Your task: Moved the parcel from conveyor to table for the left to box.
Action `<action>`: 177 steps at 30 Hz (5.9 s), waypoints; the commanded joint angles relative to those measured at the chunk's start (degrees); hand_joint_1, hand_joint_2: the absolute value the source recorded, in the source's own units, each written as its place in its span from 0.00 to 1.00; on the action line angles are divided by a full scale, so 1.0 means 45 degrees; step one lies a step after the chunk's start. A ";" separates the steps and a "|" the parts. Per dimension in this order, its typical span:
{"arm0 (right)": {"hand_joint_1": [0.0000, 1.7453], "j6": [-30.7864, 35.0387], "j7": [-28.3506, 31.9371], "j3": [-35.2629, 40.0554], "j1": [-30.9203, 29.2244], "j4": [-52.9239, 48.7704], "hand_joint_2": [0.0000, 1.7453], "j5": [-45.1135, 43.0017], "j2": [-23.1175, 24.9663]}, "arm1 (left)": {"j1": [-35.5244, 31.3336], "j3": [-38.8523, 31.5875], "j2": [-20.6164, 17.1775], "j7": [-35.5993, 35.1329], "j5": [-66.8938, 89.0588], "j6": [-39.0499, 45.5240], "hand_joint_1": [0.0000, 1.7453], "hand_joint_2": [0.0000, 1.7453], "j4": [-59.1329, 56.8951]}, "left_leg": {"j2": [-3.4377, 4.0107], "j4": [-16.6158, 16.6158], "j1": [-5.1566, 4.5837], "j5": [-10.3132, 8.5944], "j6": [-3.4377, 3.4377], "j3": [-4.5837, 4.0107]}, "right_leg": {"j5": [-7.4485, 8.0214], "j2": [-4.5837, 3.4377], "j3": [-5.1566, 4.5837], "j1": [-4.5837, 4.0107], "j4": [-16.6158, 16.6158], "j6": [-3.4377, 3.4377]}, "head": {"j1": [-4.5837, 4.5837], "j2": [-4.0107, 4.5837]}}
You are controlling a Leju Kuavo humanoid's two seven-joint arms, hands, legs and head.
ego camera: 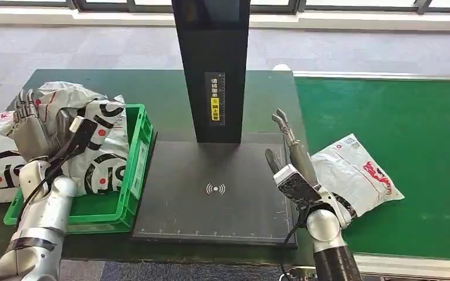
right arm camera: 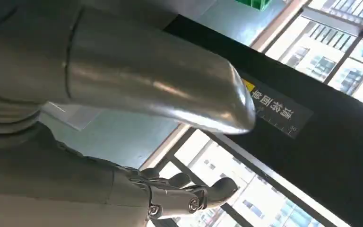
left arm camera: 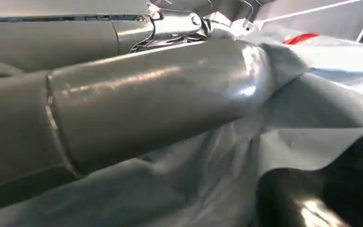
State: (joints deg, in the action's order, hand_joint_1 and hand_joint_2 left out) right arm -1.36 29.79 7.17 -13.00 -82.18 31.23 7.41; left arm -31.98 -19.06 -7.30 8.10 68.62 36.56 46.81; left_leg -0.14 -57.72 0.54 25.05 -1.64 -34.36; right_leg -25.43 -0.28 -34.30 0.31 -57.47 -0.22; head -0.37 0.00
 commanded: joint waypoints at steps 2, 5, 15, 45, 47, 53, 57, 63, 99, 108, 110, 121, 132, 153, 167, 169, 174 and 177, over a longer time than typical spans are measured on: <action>0.00 0.0713 0.0382 -0.1241 0.0258 -0.0629 1.00 -0.0192 0.0666 | 0.2381 -0.1571 0.1966 0.2177 -0.2278 0.0764 0.00 0.00 0.4655 | 0.0008 0.0016 -0.0010 0.0006 0.0013 0.0021 | -0.0005 -0.0002 0.0017 0.0009 0.0015 0.0009 | 0.0000 0.0000; 0.00 0.0721 0.0400 -0.1230 0.0351 -0.0736 1.00 -0.0222 0.0671 | 0.2487 -0.1675 0.2061 0.2217 -0.2237 0.0764 0.00 0.00 0.4815 | 0.0005 0.0017 -0.0009 0.0007 0.0014 0.0023 | -0.0006 0.0001 0.0021 0.0008 0.0015 0.0009 | 0.0000 0.0000; 0.00 0.0764 0.0478 -0.1033 0.0558 -0.1052 1.00 -0.0323 0.0624 | 0.2953 -0.1159 0.2114 0.1095 -0.1134 0.0625 0.00 0.00 0.5080 | -0.0009 0.0013 -0.0001 0.0011 0.0012 0.0020 | -0.0010 0.0015 0.0019 -0.0001 0.0021 0.0005 | 0.0000 0.0000; 0.00 0.6944 -0.5493 -0.8179 -0.3099 1.0131 1.00 0.7324 -0.1811 | 0.6736 0.4452 0.3965 0.6348 -1.4383 -0.5533 0.00 0.00 1.1334 | -0.0026 0.0033 -0.0020 0.0026 0.0083 0.0056 | 0.0009 0.0041 0.0100 0.0053 0.0096 0.0082 | 0.0000 0.0000; 0.00 0.6960 -0.5393 -0.8237 -0.3142 1.0254 1.00 0.7313 -0.1880 | 0.6801 0.4453 0.3958 0.6360 -1.4391 -0.5491 0.00 0.00 1.1305 | -0.0019 0.0031 -0.0046 0.0033 0.0083 0.0060 | 0.0015 0.0028 0.0088 0.0080 0.0080 0.0101 | 0.0000 0.0000; 0.00 0.6832 -0.5867 -0.8754 -0.3730 1.1886 1.00 0.7656 -0.2300 | 0.7041 0.4489 0.3914 0.6414 -1.4158 -0.5289 0.00 0.00 1.1727 | -0.0002 0.0014 -0.0063 0.0033 0.0085 0.0042 | 0.0014 0.0012 0.0061 0.0062 0.0065 0.0092 | 0.0000 0.0000; 0.00 0.6894 -0.5546 -0.9154 -0.4006 1.2671 1.00 0.7555 -0.2442 | 0.7167 0.4465 0.3954 0.6417 -1.3930 -0.5036 0.00 0.00 1.1825 | -0.0006 0.0000 -0.0062 0.0032 0.0086 0.0017 | 0.0010 0.0014 0.0038 0.0059 0.0048 0.0094 | 0.0000 0.0000; 0.00 0.6716 -0.5501 -0.9344 -0.4125 1.3253 1.00 0.7589 -0.2516 | 0.7193 0.4486 0.3938 0.6459 -1.3768 -0.4840 0.00 0.00 1.1650 | -0.0007 0.0008 -0.0069 0.0025 0.0085 0.0018 | 0.0009 0.0018 0.0035 0.0072 0.0045 0.0091 | 0.0000 0.0000; 1.00 0.5472 -0.4840 -0.9373 -0.4280 1.1477 1.00 0.8765 -0.1508 | 0.7678 0.4179 0.3941 0.6444 -1.3703 -0.5482 0.00 0.00 1.1894 | 0.0045 0.0013 -0.0043 0.0058 0.0140 0.0146 | -0.0009 -0.0033 0.0185 0.0067 0.0077 0.0134 | 0.0005 0.0000; 1.00 0.5906 -0.4037 -0.9427 -0.4056 1.0748 1.00 0.7931 -0.1358 | 0.7766 0.4205 0.3920 0.6477 -1.3663 -0.5425 0.00 0.00 1.1921 | 0.0019 0.0004 -0.0040 0.0055 0.0142 0.0110 | -0.0012 -0.0012 0.0153 0.0074 0.0072 0.0139 | 0.0000 0.0000; 1.00 0.5906 -0.4037 -0.9427 -0.4056 1.0748 1.00 0.7931 -0.1358 | 0.7766 0.4205 0.3920 0.6477 -1.3663 -0.5425 0.00 0.00 1.1921 | 0.0013 0.0009 -0.0044 0.0054 0.0142 0.0116 | -0.0016 -0.0005 0.0159 0.0078 0.0074 0.0138 | 0.0000 0.0000; 1.00 0.6349 -0.2686 -0.9113 -0.3095 0.8162 1.00 0.6014 -0.0807 | 0.7765 0.4194 0.3879 0.6621 -1.3714 -0.5483 0.00 0.00 1.1869 | 0.0006 0.0008 -0.0044 0.0057 0.0141 0.0113 | -0.0021 0.0003 0.0160 0.0077 0.0070 0.0136 | 0.0000 0.0000; 1.00 0.5472 0.0374 -0.6485 0.1340 -0.1271 1.00 0.1739 0.1043 | 0.7360 0.3980 0.4138 0.6581 -1.3669 -0.5973 0.00 0.00 1.1810 | -0.0063 -0.0001 -0.0042 0.0060 0.0140 0.0079 | -0.0052 0.0072 0.0152 0.0075 0.0059 0.0136 | 0.0005 0.0000; 1.00 0.6299 0.2269 0.0620 0.2620 -0.5362 1.00 -0.1787 0.0201 | 0.6398 0.3787 0.4307 0.6469 -1.4122 -0.6967 0.00 0.00 1.0789 | -0.0026 0.0009 -0.0037 0.0070 0.0126 0.0103 | -0.0064 0.0041 0.0161 0.0072 0.0066 0.0127 | 0.0000 0.0000; 1.00 0.5157 0.2192 -0.0155 0.2105 -0.3832 1.00 -0.2183 0.0593 | 0.6125 0.3874 0.4312 0.6376 -1.4137 -0.7055 0.00 0.00 1.0456 | -0.0018 0.0024 -0.0028 0.0073 0.0129 0.0126 | -0.0054 0.0034 0.0185 0.0061 0.0090 0.0116 | 0.0000 0.0000; 1.00 0.4412 0.1743 -0.0975 0.0791 -0.0716 1.00 -0.1958 0.0852 | 0.5740 0.4109 0.4281 0.6309 -1.4165 -0.7123 0.00 0.00 0.9978 | -0.0016 0.0021 -0.0029 0.0066 0.0124 0.0130 | -0.0048 0.0028 0.0188 0.0063 0.0087 0.0118 | 0.0000 0.0000; 1.00 0.3057 0.2269 -0.2624 -0.2348 0.8047 1.00 -0.2944 0.0829 | 0.5411 0.4582 0.4062 0.6472 -1.4385 -0.6771 0.00 0.00 0.9159 | 0.0051 0.0062 -0.0017 0.0038 0.0129 0.0183 | 0.0012 -0.0036 0.0225 0.0049 0.0144 0.0120 | 0.0005 0.0000; 1.00 0.2023 0.2269 -0.3046 -0.3383 1.1659 1.00 -0.3645 0.0642 | 0.5234 0.4754 0.4011 0.6518 -1.4499 -0.6659 0.00 0.00 0.8858 | -0.0003 0.0041 -0.0023 0.0017 0.0137 0.0166 | 0.0004 0.0012 0.0218 0.0057 0.0113 0.0130 | 0.0000 0.0000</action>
State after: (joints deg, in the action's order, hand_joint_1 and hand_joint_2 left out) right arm 14.90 39.17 3.38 -12.09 -80.17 20.15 10.16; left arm -4.71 0.02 12.02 37.09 4.55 5.40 94.83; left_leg -0.25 -57.72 0.40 25.14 -1.07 -33.90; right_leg -25.52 -0.16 -33.60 0.62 -57.21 0.39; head -0.37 0.00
